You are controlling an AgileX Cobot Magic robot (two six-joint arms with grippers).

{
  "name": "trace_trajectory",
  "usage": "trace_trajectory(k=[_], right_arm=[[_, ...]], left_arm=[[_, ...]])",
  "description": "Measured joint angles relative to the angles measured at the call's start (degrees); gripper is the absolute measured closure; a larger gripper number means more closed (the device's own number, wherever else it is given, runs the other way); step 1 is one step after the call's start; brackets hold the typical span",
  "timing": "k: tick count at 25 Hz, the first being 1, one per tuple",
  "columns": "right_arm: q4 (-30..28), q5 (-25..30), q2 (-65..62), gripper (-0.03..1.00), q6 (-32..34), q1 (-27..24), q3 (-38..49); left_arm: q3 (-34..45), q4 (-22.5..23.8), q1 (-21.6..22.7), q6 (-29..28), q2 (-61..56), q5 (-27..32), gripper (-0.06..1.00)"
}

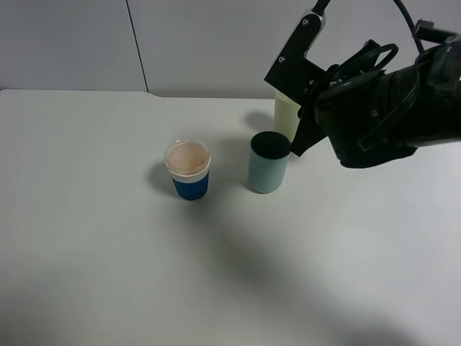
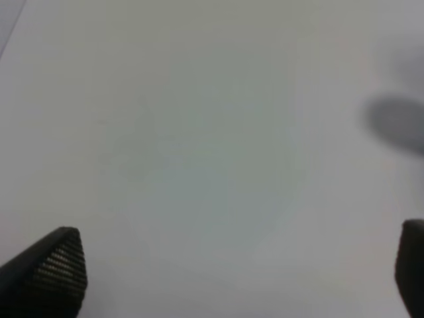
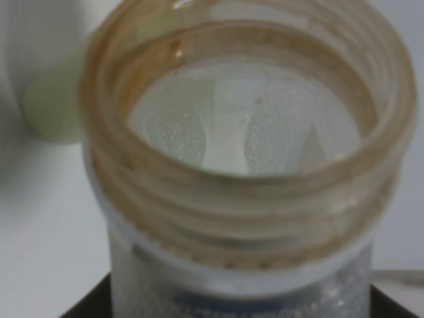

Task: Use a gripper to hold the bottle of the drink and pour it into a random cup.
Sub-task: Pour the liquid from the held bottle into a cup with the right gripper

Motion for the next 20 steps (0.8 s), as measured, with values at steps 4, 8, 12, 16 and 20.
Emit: trace_trajectory(k=[4,8,12,16,20], right_arm=[[0.5,2.6,2.8,0.59,-0.7,0.8,0.0],[0.4,2.9,3.9,0.59,-1.1,1.5,-0.1],[0.3,3.2,3.9,0.59,-3.5,1.5,-0.1],[0.3,3.3,3.9,0.59,-7.7,1.5,-0.1],[0.3,3.3,3.9,0.59,-11.2,1.5,-0.1]], left_arm=[[0.0,0.0,0.0,0.0,0.0,0.0,0.02],[0.0,0.0,0.0,0.0,0.0,0.0,0.02],[0.0,0.0,0.0,0.0,0.0,0.0,0.02],[0.0,0.0,0.0,0.0,0.0,0.0,0.02],[0.0,0.0,0.0,0.0,0.0,0.0,0.02]])
